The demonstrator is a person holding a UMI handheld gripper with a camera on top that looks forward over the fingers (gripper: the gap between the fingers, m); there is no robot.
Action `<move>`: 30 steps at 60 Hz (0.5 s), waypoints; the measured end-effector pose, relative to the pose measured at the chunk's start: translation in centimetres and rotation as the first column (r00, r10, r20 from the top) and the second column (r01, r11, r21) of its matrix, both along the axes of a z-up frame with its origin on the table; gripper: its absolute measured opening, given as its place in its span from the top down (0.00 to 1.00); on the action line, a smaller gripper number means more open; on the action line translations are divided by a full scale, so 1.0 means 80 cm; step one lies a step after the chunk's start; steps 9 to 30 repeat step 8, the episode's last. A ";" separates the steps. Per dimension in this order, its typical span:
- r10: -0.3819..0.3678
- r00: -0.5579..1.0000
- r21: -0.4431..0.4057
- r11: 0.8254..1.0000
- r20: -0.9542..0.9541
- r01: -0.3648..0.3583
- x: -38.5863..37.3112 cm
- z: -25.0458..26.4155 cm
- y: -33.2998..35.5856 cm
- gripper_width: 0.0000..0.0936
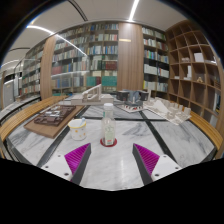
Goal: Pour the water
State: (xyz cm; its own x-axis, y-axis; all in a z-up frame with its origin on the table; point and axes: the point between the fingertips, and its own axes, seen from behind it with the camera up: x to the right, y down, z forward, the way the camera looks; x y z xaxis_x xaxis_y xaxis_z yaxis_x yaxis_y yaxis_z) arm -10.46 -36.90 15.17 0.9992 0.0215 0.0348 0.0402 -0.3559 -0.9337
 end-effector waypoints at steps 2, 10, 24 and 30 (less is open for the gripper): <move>0.001 1.000 0.007 1.000 0.005 -0.001 0.002 0.002 -0.004 0.08; -0.006 1.000 0.032 0.999 0.027 0.005 0.010 0.008 -0.004 0.08; -0.006 1.000 0.032 0.999 0.027 0.005 0.010 0.008 -0.004 0.08; -0.006 1.000 0.032 0.999 0.027 0.005 0.010 0.008 -0.004 0.08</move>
